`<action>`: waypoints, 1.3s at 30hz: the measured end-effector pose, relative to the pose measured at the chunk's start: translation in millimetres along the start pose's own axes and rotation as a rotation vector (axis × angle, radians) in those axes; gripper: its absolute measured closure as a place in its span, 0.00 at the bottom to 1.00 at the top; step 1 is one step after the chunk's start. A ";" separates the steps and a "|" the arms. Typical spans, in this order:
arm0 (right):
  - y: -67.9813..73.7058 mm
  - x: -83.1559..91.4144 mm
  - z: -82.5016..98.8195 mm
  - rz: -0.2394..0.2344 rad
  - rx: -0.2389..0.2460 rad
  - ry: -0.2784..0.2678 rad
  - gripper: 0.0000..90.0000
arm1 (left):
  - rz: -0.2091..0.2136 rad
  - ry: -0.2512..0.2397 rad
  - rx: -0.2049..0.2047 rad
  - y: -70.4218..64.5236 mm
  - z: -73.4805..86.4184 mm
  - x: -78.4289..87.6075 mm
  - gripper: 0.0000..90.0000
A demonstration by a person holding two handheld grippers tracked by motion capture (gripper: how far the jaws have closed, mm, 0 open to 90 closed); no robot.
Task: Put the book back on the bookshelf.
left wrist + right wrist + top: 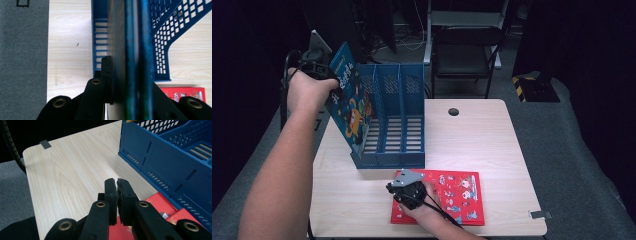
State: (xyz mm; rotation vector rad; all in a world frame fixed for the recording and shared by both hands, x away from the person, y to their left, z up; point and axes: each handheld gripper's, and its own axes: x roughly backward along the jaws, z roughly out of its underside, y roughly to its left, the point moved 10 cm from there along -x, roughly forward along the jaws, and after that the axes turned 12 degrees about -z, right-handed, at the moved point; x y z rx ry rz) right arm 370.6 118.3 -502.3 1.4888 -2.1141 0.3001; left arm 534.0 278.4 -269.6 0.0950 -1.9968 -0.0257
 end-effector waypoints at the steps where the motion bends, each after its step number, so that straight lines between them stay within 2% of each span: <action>1: -0.9 0.8 0.8 0.001 0.008 0.002 0.96 | 0.000 -0.002 0.001 0.1 -1.0 0.0 0.92; 5: -0.3 3.3 4.3 0.002 -0.007 0.005 0.96 | -0.010 -0.002 0.003 -0.4 -4.3 -2.6 0.92; 14: -2.0 9.1 7.5 -0.004 -0.001 0.005 0.96 | -0.014 -0.007 0.010 -2.6 -11.7 -9.4 0.92; 29: -9.7 22.2 13.9 0.024 -0.019 0.000 0.96 | -0.027 -0.004 0.016 -5.6 -21.1 -21.2 0.92; 34: -11.2 22.9 15.7 0.025 -0.023 0.003 0.96 | -0.015 -0.021 0.020 -7.9 -27.6 -23.1 0.92; 39: -12.8 24.2 18.2 0.029 -0.021 0.004 0.96 | -0.035 -0.015 0.014 -6.1 -30.3 -28.0 0.92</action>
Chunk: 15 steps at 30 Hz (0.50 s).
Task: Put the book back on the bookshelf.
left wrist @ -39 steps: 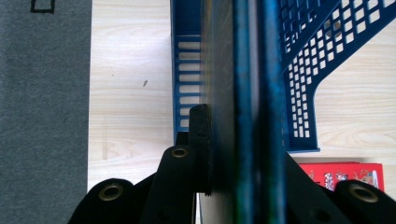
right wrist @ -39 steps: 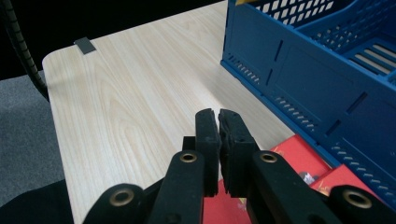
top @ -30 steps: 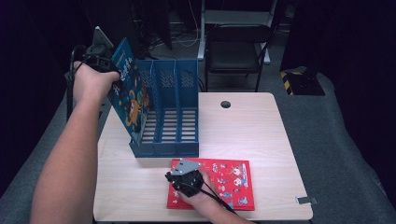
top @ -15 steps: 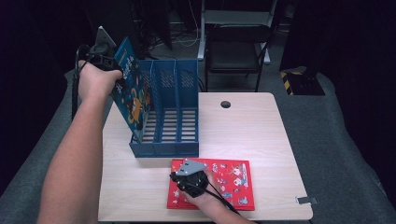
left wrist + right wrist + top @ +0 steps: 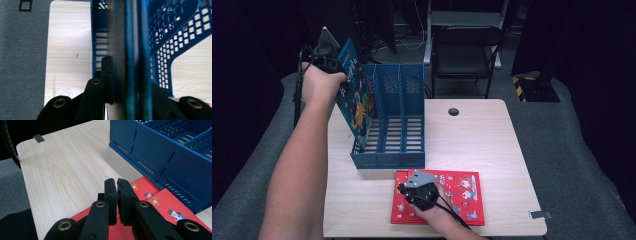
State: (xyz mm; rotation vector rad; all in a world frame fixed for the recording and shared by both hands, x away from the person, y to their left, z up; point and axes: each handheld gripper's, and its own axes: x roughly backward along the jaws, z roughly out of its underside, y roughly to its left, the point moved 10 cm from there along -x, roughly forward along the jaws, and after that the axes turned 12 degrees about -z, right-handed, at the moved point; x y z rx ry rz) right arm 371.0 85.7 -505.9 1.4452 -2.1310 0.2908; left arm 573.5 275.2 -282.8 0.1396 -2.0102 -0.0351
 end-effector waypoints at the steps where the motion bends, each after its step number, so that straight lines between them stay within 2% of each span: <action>1: -0.7 0.4 0.6 0.000 -0.004 0.001 0.96 | -0.007 -0.004 0.005 0.7 -0.5 -1.9 0.92; 5: -4.2 2.4 1.2 0.006 -0.003 0.002 0.96 | -0.025 -0.011 0.014 3.2 -1.0 -11.0 0.92; 6: -3.9 2.6 1.6 0.007 -0.016 -0.002 0.96 | -0.025 -0.006 0.014 3.7 -0.2 -13.3 0.92; 11: -5.0 2.6 2.9 0.005 -0.011 0.001 0.96 | -0.026 -0.009 0.019 5.0 2.4 -25.6 0.92; 15: -5.9 2.9 3.8 0.009 -0.011 -0.001 0.96 | -0.034 0.009 0.014 5.3 5.2 -32.9 0.92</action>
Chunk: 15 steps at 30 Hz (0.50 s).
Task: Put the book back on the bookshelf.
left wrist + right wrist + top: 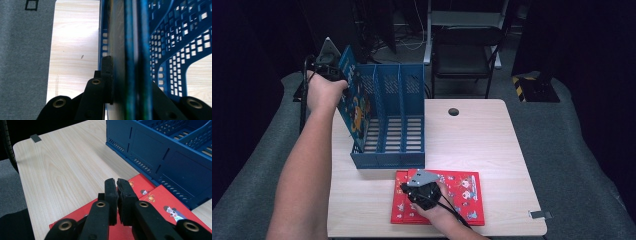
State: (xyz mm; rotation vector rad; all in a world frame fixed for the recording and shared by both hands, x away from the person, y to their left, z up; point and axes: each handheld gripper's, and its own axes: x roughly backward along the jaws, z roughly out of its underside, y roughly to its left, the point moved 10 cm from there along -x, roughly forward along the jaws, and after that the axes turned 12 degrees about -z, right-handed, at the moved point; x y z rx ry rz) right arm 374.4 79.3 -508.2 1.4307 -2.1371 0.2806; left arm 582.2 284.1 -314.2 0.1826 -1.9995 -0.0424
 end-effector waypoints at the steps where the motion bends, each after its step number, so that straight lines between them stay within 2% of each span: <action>1: -0.2 0.2 0.7 0.002 -0.004 0.004 0.96 | -0.003 -0.005 0.002 -0.4 0.0 -2.4 0.92; 7: -1.9 1.8 1.6 0.007 -0.002 0.007 0.96 | -0.002 0.004 0.008 0.2 2.7 -12.5 0.92; 13: -3.9 2.6 2.1 0.010 -0.001 0.003 0.96 | -0.023 -0.010 -0.004 -1.0 3.5 -21.1 0.92; 15: -3.2 2.7 2.9 0.009 -0.006 0.005 0.96 | -0.024 0.000 -0.004 -1.3 4.9 -23.4 0.92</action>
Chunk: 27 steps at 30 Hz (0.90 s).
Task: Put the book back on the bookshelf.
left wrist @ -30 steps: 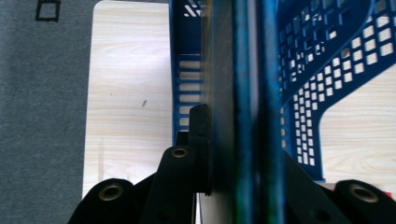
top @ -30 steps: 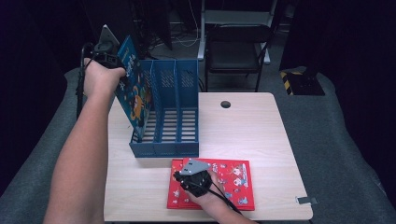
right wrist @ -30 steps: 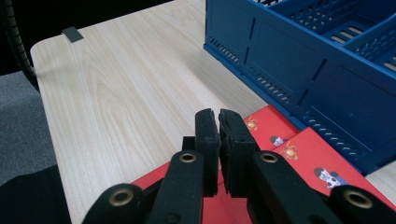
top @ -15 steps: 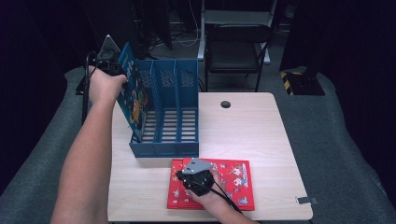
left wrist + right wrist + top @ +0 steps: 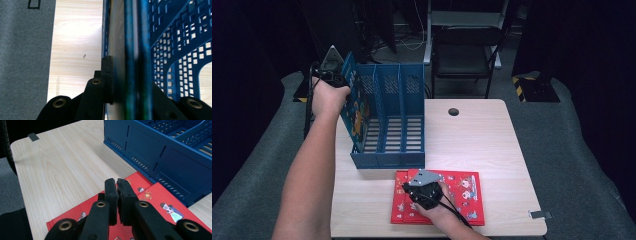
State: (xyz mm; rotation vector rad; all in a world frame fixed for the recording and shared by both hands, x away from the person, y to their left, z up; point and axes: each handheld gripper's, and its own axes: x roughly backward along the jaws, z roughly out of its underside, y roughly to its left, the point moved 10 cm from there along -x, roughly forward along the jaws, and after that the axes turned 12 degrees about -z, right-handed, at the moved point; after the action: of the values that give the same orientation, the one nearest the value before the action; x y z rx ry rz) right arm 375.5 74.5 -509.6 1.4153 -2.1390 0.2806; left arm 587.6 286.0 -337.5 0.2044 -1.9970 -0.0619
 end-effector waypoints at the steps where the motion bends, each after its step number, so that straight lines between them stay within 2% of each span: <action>1: 0.0 0.2 0.3 0.000 0.002 0.001 0.96 | -0.002 0.006 -0.004 0.0 1.0 -1.6 0.92; 2: -0.4 0.0 0.7 0.000 0.001 0.001 0.96 | -0.002 0.006 0.007 -1.1 1.2 -2.7 0.92; 5: -1.3 0.0 0.9 0.004 -0.003 -0.003 0.96 | -0.008 0.011 -0.012 -0.5 3.4 -7.3 0.92; 7: -1.3 0.2 1.8 0.004 0.003 0.004 0.96 | -0.005 0.017 -0.003 -1.2 4.8 -10.2 0.92; 8: -1.1 0.0 2.4 0.004 0.003 0.005 0.96 | -0.004 0.020 -0.017 -0.3 5.6 -11.6 0.92; 15: -1.6 -1.1 4.6 0.001 -0.007 0.008 0.96 | 0.007 0.007 -0.014 -0.5 6.7 -16.3 0.92; 18: -0.7 -1.5 4.4 0.001 -0.005 0.008 0.96 | 0.014 0.020 -0.021 0.1 9.1 -18.9 0.92; 20: -0.4 -2.1 4.7 -0.002 -0.001 0.010 0.96 | 0.013 0.006 -0.021 0.3 9.2 -20.4 0.92; 27: -0.2 -1.7 4.4 0.000 -0.003 0.008 0.96 | 0.016 0.002 -0.030 1.9 10.0 -20.6 0.92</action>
State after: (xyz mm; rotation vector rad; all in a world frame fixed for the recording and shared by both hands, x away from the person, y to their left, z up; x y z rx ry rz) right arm 374.8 73.7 -514.2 1.4099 -2.1321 0.2820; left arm 586.8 290.9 -359.9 0.1695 -1.9938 -0.0812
